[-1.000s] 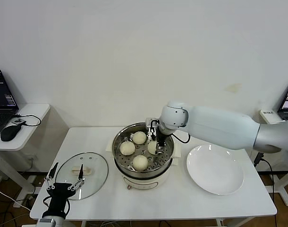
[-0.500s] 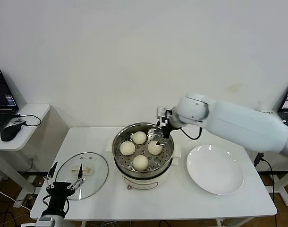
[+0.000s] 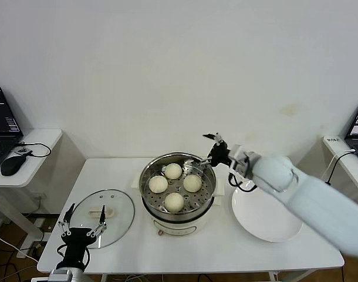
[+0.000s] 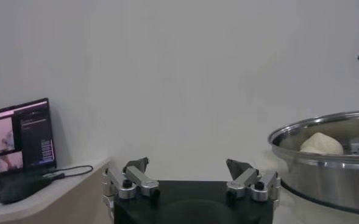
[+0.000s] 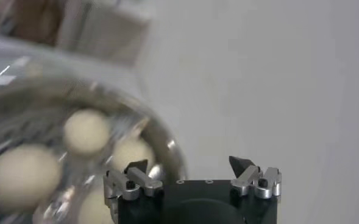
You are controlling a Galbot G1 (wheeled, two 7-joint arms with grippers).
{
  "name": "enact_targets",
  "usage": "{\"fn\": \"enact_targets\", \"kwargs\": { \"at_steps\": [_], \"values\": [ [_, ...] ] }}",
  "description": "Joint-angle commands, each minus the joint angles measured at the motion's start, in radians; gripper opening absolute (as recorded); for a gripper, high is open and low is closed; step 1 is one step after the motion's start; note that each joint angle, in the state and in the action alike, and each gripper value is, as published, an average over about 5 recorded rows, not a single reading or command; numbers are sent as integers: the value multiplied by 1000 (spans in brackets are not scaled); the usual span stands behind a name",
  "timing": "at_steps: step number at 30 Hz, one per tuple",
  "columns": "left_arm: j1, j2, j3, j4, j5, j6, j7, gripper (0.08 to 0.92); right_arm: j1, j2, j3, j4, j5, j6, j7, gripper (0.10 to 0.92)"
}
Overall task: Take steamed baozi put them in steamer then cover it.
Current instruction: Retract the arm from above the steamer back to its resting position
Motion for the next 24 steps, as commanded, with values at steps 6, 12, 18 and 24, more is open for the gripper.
{"fn": "enact_targets", "kwargs": {
  "at_steps": [6,12,18,24],
  "values": [
    [-32,21,20,103,201,13,-42,823,-911,481,1002,61,-158,452,-4,823],
    [-61,57,-57,212,707,-69,-74,823,-994,611,1125,85,-139,434,-38,823],
    [-30,111,-121,297,1071,-142,-109,823,-1045,642,1180,77,-155,439,-22,823],
    [-24,153,-129,373,1253,-166,-113,823,-1051,660,1195,33,-188,468,-17,823]
  ]
}}
